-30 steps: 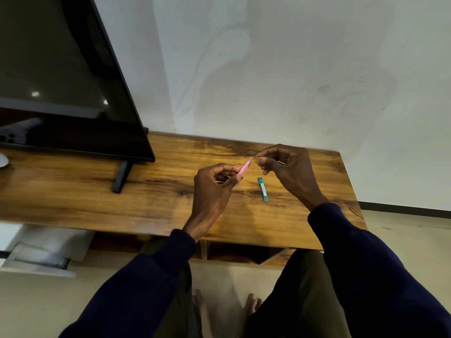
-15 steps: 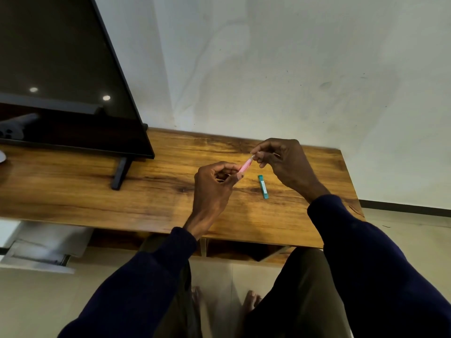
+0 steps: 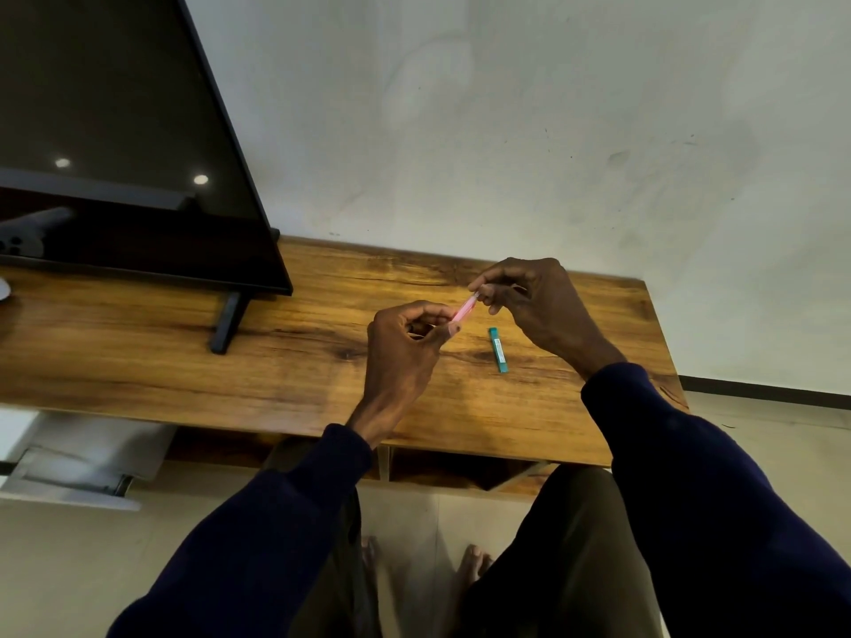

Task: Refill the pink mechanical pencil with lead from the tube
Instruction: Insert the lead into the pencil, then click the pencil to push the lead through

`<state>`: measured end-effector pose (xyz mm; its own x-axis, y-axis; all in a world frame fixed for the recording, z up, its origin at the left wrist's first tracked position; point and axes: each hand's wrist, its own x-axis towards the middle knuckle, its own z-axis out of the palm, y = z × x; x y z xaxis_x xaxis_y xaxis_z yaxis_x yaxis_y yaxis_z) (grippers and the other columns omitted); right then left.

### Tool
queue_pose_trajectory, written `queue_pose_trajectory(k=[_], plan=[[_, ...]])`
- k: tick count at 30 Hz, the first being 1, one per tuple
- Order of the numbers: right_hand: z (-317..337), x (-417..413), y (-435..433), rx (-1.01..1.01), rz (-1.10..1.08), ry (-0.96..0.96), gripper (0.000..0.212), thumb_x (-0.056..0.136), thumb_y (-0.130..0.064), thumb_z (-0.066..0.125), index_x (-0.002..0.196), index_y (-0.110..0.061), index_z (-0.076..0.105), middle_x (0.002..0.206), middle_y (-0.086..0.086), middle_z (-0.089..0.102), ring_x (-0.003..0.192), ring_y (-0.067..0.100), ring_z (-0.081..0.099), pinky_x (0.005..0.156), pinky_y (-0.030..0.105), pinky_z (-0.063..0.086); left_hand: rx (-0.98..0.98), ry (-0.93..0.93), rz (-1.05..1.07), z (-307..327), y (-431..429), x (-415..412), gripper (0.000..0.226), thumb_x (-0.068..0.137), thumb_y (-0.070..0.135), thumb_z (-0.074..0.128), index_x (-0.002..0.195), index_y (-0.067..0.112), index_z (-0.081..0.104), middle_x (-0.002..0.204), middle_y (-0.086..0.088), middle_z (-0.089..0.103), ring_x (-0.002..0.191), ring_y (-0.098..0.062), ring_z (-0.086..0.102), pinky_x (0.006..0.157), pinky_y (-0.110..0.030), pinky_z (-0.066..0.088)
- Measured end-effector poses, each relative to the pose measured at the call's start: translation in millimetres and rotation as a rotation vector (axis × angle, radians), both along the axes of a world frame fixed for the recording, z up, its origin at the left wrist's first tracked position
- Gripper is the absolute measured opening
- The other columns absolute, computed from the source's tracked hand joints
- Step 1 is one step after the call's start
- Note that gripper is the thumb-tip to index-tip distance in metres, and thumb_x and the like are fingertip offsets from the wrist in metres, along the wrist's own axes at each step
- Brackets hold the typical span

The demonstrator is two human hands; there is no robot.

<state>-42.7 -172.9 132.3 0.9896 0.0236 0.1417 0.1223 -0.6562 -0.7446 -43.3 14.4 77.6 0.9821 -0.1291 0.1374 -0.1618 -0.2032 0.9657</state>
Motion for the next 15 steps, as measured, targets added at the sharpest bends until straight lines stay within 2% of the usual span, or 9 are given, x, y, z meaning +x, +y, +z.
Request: queue_pose_trajectory(k=[5, 9, 15], plan=[[4.0, 1.1, -1.0, 0.007, -0.001, -0.029, 0.016, 0.096, -0.007, 0.068, 0.105, -0.016, 0.079, 0.090, -0.011, 0.071, 0.071, -0.002, 0.066, 0.066, 0.011, 0.053, -0.018, 0.018, 0.006, 3.1, -1.4, 0.9, 0.021, 0.086, 0.013, 0.082, 0.106, 0.017, 0.079, 0.093, 0.010, 0.078, 0.087, -0.006, 0.074, 0.075, -0.016, 0.058], [5.2, 0.2, -0.8, 0.060, -0.040, -0.031, 0.013, 0.094, -0.010, 0.072, 0.104, -0.015, 0.079, 0.087, -0.010, 0.074, 0.068, 0.000, 0.068, 0.070, 0.011, 0.055, -0.028, 0.013, 0.008, 5.0, -1.8, 0.0, 0.022, 0.085, 0.012, 0.082, 0.106, 0.018, 0.079, 0.092, 0.012, 0.077, 0.086, -0.006, 0.074, 0.075, -0.020, 0.060], [4.4, 0.4, -1.2, 0.109, -0.051, 0.003, 0.010, 0.092, -0.012, 0.074, 0.100, -0.017, 0.079, 0.084, -0.008, 0.075, 0.068, 0.002, 0.069, 0.069, 0.013, 0.055, -0.053, 0.011, 0.011, 8.0, -2.7, -1.7, 0.024, 0.084, 0.011, 0.083, 0.105, 0.021, 0.078, 0.090, 0.015, 0.076, 0.085, -0.005, 0.075, 0.075, -0.025, 0.062]])
